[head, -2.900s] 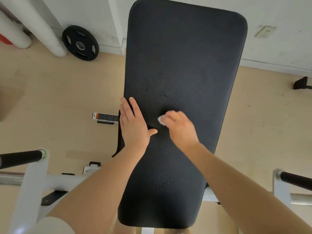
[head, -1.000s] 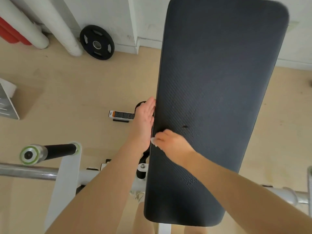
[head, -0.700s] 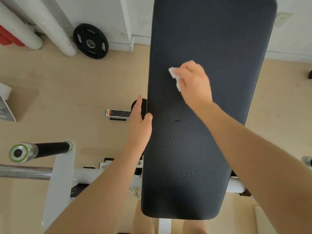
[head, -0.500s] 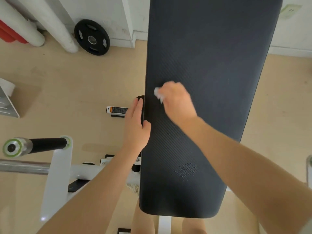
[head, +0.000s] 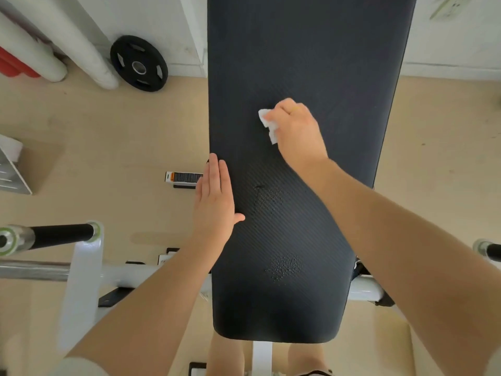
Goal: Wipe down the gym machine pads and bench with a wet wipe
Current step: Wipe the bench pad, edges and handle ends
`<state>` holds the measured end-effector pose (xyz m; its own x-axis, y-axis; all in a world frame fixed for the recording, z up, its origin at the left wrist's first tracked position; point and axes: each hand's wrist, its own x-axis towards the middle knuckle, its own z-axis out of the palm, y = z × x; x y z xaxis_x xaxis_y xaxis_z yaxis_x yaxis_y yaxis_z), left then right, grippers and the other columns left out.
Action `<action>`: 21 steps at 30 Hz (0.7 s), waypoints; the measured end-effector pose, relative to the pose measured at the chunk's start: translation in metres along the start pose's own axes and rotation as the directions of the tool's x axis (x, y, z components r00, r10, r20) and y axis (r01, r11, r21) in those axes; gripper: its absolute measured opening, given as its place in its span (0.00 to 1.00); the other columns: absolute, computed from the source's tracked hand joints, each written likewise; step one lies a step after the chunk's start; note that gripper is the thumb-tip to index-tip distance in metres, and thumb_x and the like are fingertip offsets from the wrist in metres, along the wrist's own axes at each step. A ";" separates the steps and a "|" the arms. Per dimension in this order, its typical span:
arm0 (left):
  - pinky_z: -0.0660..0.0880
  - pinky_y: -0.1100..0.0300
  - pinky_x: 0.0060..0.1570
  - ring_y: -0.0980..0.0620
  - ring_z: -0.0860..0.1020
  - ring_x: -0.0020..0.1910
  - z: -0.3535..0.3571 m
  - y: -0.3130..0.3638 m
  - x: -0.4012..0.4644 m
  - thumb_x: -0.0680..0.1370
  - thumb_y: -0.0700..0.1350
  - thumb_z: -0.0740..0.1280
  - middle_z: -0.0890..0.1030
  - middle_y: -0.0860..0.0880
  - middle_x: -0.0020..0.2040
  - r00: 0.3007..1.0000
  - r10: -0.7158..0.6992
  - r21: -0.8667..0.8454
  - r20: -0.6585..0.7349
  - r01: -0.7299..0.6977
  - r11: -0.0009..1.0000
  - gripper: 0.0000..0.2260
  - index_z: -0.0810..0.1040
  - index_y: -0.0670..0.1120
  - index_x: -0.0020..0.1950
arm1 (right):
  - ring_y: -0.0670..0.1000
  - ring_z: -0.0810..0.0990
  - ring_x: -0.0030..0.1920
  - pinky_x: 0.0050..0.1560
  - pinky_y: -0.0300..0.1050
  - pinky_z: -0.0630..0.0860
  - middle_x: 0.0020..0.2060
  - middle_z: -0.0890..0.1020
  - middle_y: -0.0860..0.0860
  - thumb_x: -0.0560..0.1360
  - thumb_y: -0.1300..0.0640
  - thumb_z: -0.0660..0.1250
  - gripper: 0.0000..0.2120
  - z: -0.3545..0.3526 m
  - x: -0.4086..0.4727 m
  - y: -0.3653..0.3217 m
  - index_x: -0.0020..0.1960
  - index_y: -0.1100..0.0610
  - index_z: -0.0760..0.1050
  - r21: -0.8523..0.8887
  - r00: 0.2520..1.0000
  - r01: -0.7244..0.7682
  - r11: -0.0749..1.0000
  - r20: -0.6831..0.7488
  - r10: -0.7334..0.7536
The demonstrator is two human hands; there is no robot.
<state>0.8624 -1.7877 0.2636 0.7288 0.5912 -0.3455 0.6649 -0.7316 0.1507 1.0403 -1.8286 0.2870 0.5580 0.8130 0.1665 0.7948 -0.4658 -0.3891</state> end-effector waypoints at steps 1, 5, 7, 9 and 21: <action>0.47 0.53 0.73 0.43 0.46 0.76 0.002 0.001 0.000 0.68 0.55 0.73 0.40 0.40 0.76 1.000 -0.008 0.013 -0.007 0.008 1.000 0.52 0.39 0.38 0.75 | 0.58 0.72 0.38 0.33 0.43 0.71 0.39 0.75 0.57 0.68 0.74 0.62 0.12 0.006 -0.007 -0.003 0.45 0.61 0.77 -0.012 1.000 0.025 1.000 0.017 -0.024; 0.50 0.52 0.73 0.41 0.47 0.76 0.002 0.006 0.002 0.67 0.51 0.74 0.42 0.38 0.76 0.999 -0.039 0.049 0.015 0.039 0.998 0.52 0.40 0.36 0.74 | 0.52 0.71 0.34 0.32 0.46 0.75 0.35 0.73 0.50 0.66 0.69 0.64 0.09 0.041 -0.087 -0.014 0.42 0.58 0.77 0.081 0.912 0.220 0.972 0.335 -0.235; 0.61 0.50 0.69 0.39 0.59 0.73 0.005 0.005 0.005 0.62 0.46 0.79 0.54 0.36 0.75 0.996 -0.057 0.090 -0.061 0.063 0.994 0.52 0.50 0.35 0.74 | 0.52 0.75 0.32 0.33 0.43 0.78 0.34 0.78 0.51 0.59 0.68 0.75 0.14 0.048 -0.127 -0.015 0.43 0.58 0.80 0.114 0.850 0.336 0.935 0.391 -0.353; 0.61 0.50 0.69 0.39 0.59 0.73 0.004 0.004 0.005 0.63 0.45 0.79 0.54 0.36 0.75 0.995 -0.076 0.093 -0.067 0.082 0.992 0.51 0.49 0.35 0.74 | 0.51 0.75 0.32 0.32 0.41 0.77 0.34 0.78 0.52 0.58 0.68 0.77 0.16 0.047 -0.131 -0.012 0.43 0.58 0.80 0.187 0.846 0.315 0.931 0.389 -0.364; 0.49 0.52 0.73 0.43 0.43 0.76 0.004 0.008 0.001 0.68 0.52 0.73 0.38 0.40 0.76 0.999 -0.047 0.021 0.012 0.047 0.999 0.53 0.37 0.38 0.74 | 0.56 0.72 0.31 0.24 0.39 0.68 0.32 0.75 0.53 0.60 0.74 0.66 0.13 0.012 -0.045 0.018 0.34 0.56 0.76 -0.028 0.972 0.229 0.973 0.063 -0.227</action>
<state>0.8681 -1.7940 0.2609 0.6949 0.6206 -0.3633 0.6945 -0.7102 0.1151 1.0272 -1.8693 0.2618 0.3466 0.9179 0.1934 0.9080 -0.2765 -0.3149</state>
